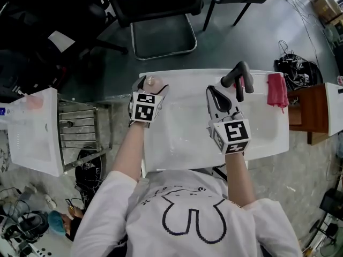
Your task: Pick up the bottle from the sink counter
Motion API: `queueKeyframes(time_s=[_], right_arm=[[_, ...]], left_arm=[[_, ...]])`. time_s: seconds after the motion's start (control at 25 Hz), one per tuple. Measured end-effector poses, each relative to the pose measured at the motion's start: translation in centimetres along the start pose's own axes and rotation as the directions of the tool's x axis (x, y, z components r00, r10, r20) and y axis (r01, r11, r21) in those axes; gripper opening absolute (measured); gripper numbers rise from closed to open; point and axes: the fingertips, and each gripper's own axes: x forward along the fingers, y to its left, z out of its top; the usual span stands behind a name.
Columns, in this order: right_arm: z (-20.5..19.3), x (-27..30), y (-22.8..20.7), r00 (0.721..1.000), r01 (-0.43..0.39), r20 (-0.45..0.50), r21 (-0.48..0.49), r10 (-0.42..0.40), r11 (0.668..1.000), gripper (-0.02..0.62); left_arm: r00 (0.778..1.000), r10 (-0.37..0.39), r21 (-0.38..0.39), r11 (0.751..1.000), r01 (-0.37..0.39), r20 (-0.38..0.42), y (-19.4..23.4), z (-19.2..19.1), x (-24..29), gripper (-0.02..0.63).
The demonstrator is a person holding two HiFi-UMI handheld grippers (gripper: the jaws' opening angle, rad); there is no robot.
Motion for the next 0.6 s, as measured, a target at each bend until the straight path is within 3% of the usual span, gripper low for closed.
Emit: queueKeyframes(time_s=[0.6], right_arm=[[2.4, -2.3, 2.0, 0.996, 0.056, 0.074, -0.032, -0.053, 0.998, 0.031]], left_arm=[[0.992, -0.022, 0.007, 1.0, 0.021, 0.123, -0.4, 3.4, -5.1, 0.394]])
